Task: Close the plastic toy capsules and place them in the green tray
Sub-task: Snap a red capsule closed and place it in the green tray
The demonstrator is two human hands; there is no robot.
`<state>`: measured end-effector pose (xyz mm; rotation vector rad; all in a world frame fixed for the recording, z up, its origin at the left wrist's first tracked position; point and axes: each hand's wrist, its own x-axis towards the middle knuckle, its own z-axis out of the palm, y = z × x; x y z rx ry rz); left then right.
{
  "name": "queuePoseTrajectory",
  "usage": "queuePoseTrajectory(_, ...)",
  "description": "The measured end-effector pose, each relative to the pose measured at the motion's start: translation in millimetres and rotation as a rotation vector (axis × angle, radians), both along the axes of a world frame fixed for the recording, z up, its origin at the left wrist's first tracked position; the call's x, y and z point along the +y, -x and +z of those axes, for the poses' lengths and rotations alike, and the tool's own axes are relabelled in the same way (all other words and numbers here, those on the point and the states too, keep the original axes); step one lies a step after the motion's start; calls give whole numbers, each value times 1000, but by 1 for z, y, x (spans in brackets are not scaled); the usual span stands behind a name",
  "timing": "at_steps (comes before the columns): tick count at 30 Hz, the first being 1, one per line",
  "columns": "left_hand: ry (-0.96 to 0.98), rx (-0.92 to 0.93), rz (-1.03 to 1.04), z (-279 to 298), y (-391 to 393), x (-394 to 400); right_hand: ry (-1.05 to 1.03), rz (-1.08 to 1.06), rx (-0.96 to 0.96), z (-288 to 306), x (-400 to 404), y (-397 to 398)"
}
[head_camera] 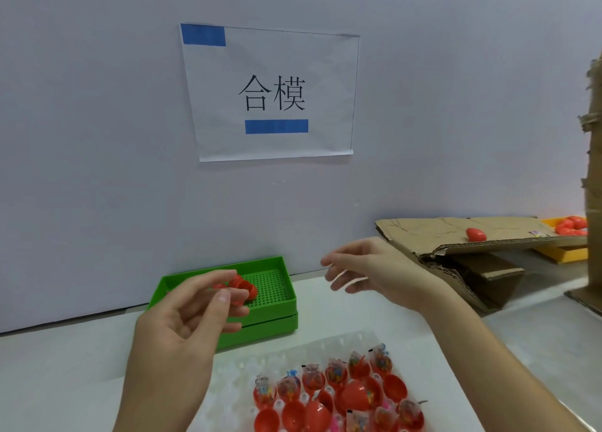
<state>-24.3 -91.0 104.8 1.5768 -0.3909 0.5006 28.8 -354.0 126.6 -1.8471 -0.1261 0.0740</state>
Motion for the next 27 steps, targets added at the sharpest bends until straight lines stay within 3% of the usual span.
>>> queuePoseTrajectory(6,66,111,-75,2,0,0,268,177,-74,14,16,36)
queuePoseTrajectory(9,-4,108,-67,4,-2,1,290,249,-90,17,24,47)
queuePoseTrajectory(15,-129,84,-32,11,4,10,271,201,-130,19,26,52)
queuePoseTrajectory(21,-160,94,120,12,-6,44,290,216,-137,16,35,52)
queuePoseTrajectory(27,-240,117,52,6,-7,39,329,197,-143,13,38,50)
